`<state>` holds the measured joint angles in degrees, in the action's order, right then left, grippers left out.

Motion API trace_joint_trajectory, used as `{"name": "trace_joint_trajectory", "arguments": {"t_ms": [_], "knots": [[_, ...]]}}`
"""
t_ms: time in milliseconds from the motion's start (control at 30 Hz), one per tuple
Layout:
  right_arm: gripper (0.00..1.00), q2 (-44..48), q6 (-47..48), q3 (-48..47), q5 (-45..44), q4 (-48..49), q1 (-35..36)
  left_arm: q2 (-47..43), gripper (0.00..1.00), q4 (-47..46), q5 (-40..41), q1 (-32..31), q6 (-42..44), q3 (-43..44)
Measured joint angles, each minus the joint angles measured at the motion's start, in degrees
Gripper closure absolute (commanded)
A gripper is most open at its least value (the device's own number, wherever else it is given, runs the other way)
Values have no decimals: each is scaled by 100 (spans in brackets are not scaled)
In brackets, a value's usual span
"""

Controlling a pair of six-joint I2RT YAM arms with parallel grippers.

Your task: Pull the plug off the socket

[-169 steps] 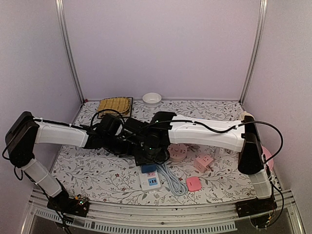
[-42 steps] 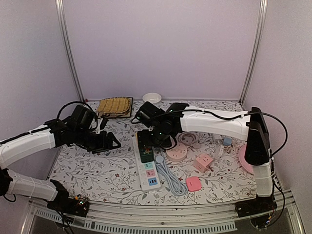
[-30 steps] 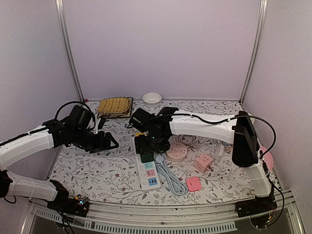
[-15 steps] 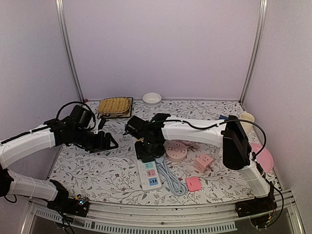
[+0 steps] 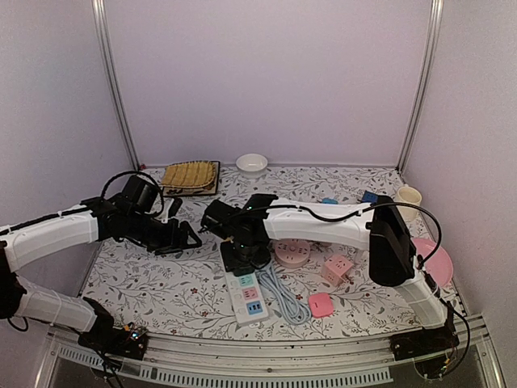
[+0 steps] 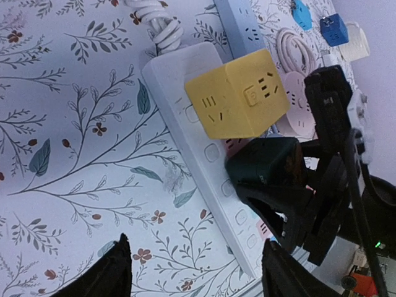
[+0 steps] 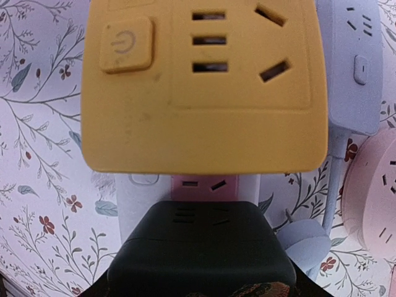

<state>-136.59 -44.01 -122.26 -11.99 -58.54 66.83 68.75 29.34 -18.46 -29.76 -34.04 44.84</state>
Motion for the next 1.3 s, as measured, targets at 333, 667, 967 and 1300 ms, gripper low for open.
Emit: {"name": "trace_joint_trajectory", "arguments": {"t_ms": [333,667,967,1300], "knots": [[85,35,-24,2,39,-210,590,409,27,-343,-271,4,-48,-162],[85,55,-105,4,105,-249,699,1071,27,-761,-455,4,-72,-151],[85,68,-101,2,116,-271,625,1196,27,-990,-516,4,-140,-190],[85,74,74,-201,146,-463,516,1213,27,-1491,-518,4,-256,-420]]}}
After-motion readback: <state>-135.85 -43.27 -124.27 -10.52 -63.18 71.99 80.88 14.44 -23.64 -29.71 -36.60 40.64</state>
